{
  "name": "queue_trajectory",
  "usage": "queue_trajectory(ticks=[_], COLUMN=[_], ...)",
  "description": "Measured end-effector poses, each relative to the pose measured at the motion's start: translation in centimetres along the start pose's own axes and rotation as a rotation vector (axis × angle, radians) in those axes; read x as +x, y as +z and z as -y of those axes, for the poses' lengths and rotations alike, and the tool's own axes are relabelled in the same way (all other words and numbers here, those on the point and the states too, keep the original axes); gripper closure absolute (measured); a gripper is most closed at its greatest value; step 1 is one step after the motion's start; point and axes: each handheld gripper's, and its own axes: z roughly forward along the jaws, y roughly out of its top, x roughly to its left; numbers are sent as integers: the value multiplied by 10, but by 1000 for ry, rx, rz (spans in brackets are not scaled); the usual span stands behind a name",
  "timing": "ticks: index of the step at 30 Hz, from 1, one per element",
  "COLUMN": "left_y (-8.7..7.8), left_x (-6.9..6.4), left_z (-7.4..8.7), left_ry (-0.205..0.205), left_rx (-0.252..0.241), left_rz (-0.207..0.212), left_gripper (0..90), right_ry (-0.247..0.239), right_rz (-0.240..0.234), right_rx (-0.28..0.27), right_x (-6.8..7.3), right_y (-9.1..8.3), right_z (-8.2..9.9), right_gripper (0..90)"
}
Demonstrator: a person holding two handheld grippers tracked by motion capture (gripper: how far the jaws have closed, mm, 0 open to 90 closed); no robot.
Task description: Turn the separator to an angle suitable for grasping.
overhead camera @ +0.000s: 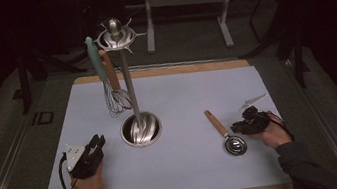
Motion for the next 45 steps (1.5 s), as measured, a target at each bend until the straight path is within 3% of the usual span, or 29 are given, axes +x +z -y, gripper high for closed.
queue_trajectory(ticks=[7, 14, 18, 22, 30, 37, 40, 45], left_y=[0, 0, 0, 0, 0, 0, 0, -1], left_x=[-1, -1, -2, -2, -2, -2, -3, -3], left_z=[0, 0, 0, 0, 0, 0, 0, 0], left_ry=[7, 9, 10, 11, 14, 19, 19, 18], left_rx=[1, 2, 1, 2, 2, 5, 5, 4], left_rz=[2, 1, 1, 1, 0, -1, -1, -1], left_gripper=[724, 720, 720, 720, 720, 719, 720, 720], right_ry=[4, 55, 118, 151, 185, 174, 128, 98], right_rz=[-47, -88, -103, -121, -118, -116, -91, -79], right_rx=[-10, 10, 45, 59, 112, 123, 126, 118], right_x=[9, 9, 6, 3, 2, 6, 13, 17], right_y=[6, 16, 21, 22, 32, 34, 35, 34], right_z=[-13, -19, -21, -21, -25, -28, -30, -33], right_gripper=[689, 690, 696, 685, 645, 706, 708, 709])
